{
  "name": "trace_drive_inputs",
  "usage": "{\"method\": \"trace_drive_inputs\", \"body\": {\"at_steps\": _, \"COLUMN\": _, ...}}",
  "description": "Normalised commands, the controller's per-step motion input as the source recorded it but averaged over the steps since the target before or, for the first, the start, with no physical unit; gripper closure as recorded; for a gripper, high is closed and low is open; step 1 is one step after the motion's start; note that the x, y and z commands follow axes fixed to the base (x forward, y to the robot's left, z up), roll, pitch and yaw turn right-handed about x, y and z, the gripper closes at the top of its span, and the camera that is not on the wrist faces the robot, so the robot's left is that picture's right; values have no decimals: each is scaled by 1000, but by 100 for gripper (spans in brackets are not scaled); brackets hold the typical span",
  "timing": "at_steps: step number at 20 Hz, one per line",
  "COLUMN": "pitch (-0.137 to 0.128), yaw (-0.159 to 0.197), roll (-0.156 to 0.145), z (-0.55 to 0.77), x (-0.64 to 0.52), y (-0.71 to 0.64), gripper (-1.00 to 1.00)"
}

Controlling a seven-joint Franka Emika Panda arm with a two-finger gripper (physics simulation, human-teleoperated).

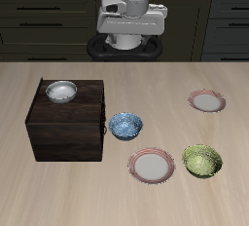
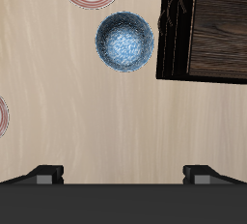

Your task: Place the blue bowl onto the plate that is on the left side of the table

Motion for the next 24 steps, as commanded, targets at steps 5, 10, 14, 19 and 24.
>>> {"method": "trace_drive_inputs", "body": {"at_steps": 5, "pitch": 11, "yaw": -21, "roll": 7, "z": -4, "x": 216, "y": 79, "gripper": -100}}
{"method": "trace_drive_inputs", "body": {"at_steps": 10, "pitch": -3, "yaw": -13, "roll": -13, "z": 46, "x": 299, "y": 9, "gripper": -100}}
{"method": "trace_drive_inputs", "body": {"at_steps": 14, "pitch": -8, "yaw": -16, "roll": -23, "z": 36, "x": 278, "y": -10, "gripper": -100}}
{"method": "trace_drive_inputs", "body": {"at_steps": 19, "pitch": 1, "yaw": 5, "roll": -2, "z": -44, "x": 253, "y": 46, "gripper": -100}}
{"method": "trace_drive_inputs", "body": {"at_steps": 24, "pitch": -2, "yaw": -12, "roll": 1, "z": 6, "x": 185, "y": 59, "gripper": -100}}
